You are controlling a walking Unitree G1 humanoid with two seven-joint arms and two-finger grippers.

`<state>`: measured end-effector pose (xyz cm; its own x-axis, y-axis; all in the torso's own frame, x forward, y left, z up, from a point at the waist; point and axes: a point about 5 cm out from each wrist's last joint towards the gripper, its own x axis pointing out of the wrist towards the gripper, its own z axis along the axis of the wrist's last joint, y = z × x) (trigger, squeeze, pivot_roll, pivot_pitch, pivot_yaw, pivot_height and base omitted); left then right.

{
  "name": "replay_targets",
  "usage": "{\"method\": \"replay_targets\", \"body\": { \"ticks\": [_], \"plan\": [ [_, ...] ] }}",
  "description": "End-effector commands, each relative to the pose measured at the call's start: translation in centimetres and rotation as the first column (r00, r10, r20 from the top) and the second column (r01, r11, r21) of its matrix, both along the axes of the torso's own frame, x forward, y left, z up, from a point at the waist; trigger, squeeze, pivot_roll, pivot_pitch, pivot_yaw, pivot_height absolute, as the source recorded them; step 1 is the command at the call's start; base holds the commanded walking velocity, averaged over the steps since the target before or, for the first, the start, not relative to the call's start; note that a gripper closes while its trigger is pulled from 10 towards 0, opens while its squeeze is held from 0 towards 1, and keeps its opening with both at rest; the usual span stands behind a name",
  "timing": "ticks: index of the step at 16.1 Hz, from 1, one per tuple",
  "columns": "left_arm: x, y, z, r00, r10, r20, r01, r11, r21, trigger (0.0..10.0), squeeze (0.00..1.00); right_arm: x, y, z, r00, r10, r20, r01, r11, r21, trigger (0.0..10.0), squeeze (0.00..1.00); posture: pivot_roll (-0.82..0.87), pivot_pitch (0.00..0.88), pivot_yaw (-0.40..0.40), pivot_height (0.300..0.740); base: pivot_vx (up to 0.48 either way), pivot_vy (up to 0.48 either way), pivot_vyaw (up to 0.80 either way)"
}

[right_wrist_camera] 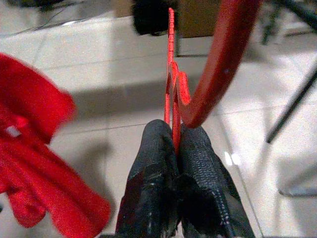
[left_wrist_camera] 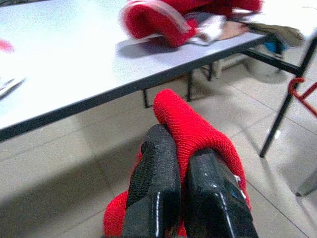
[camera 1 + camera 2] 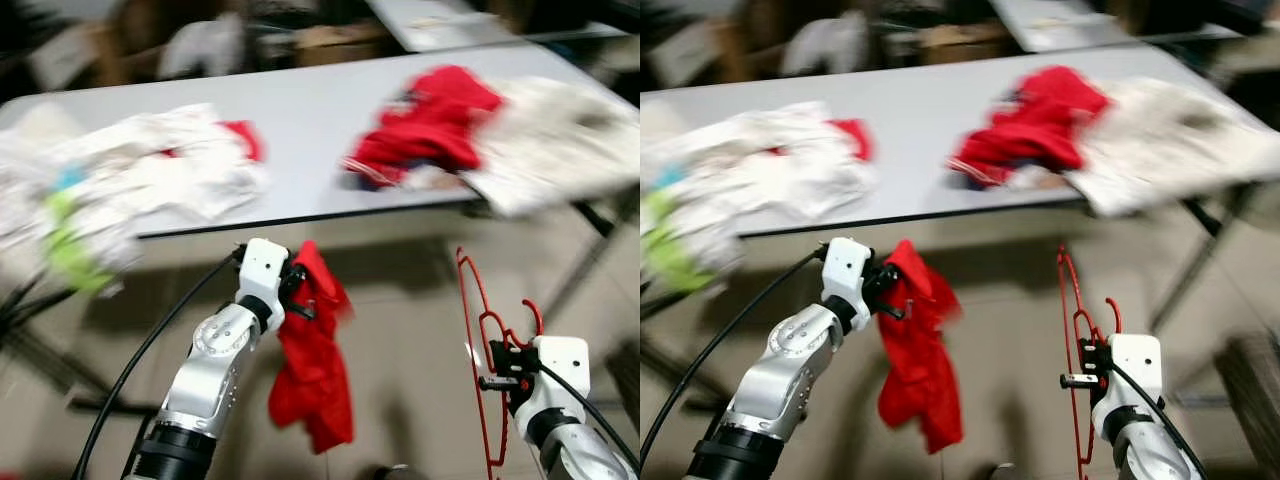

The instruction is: Hang hanger

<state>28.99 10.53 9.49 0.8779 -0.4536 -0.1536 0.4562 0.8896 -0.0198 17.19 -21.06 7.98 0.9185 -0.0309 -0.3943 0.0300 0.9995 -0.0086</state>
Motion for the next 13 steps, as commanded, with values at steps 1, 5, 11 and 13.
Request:
{"method": "replay_targets", "body": {
  "ticks": [1, 5, 11, 13],
  "plan": [
    [0.3, -0.4, 1.3, 0.999, -0.009, 0.051, 0.011, 0.999, -0.047, 10.0, 0.0, 0.3, 0.2, 1.2, 0.999, 0.015, 0.048, -0.015, 1.0, -0.003, 10.0, 0.0, -0.2, 0.0, 0.114, 0.74, 0.0, 0.0, -0.8],
    [-0.2, -0.7, 1.8, 0.994, -0.086, 0.067, 0.092, 0.992, -0.088, 10.0, 0.0, 0.3, 1.4, 4.4, 0.976, 0.185, 0.117, -0.177, 0.981, -0.077, 10.0, 0.0, -0.2, 0.0, 0.121, 0.74, 0.127, 0.0, -0.77],
    [0.1, 0.6, 2.3, 0.996, -0.003, 0.086, 0.014, 0.992, -0.123, 10.0, 0.0, 1.1, 1.2, 9.1, 0.897, 0.338, 0.287, -0.323, 0.941, -0.099, 10.0, 0.0, -0.2, 0.0, 0.044, 0.74, 0.337, 0.0, 0.0],
    [0.1, 0.7, 2.7, 0.994, 0.029, 0.105, -0.014, 0.991, -0.136, 10.0, 0.0, 1.6, 1.4, 10.3, 0.856, 0.406, 0.32, -0.4, 0.912, -0.087, 10.0, 0.0, -0.2, 0.0, -0.011, 0.74, 0.369, 0.0, 0.0]
  ]
}}
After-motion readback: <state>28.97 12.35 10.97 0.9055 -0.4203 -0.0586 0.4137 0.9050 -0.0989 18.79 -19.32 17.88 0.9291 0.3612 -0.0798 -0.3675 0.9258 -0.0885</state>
